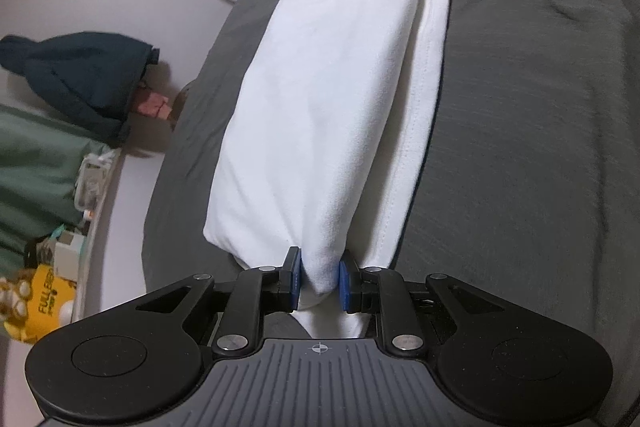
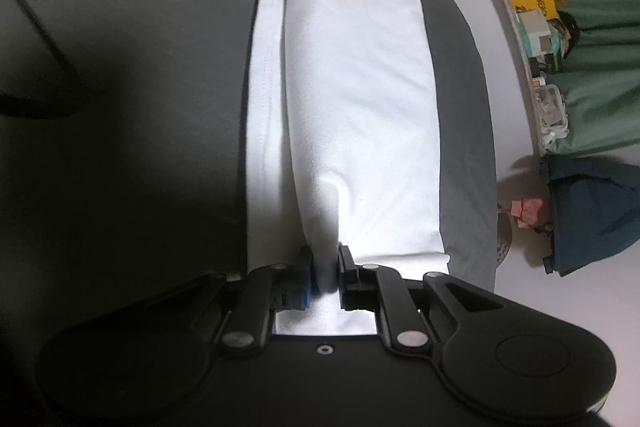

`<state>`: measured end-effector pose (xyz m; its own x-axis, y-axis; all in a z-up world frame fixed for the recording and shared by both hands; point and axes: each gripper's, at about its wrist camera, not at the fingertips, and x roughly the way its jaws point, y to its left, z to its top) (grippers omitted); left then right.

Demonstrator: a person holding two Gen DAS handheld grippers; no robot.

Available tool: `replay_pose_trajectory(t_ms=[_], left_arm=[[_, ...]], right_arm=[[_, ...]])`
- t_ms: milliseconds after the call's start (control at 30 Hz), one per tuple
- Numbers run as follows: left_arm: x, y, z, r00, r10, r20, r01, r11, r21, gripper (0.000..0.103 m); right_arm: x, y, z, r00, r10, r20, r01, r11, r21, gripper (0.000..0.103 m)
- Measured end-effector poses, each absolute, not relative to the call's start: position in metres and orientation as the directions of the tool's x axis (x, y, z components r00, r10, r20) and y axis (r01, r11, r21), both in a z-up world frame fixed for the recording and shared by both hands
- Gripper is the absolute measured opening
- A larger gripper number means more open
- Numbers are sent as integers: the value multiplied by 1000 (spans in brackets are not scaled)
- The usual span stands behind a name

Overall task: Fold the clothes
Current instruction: 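Lift the hem with both grippers and fold it over toward the collar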

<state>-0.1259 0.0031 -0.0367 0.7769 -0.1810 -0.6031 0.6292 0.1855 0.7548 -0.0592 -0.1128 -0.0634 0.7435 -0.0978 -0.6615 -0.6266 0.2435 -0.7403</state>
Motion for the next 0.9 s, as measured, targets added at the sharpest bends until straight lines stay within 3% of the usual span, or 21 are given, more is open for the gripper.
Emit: replay_pose_trajectory(t_ms=[567,900], left_arm=[[-118,2,-20,818,-208,-536,570,177,802,18],[-105,7,-27,799,-158,-581,601,175,780,18]], right_arm=[[-59,-119,-36,814,-116,-569,-520,289,-804,8],[-62,-114,-46,691,-101,-715,-682,237,-692,8]])
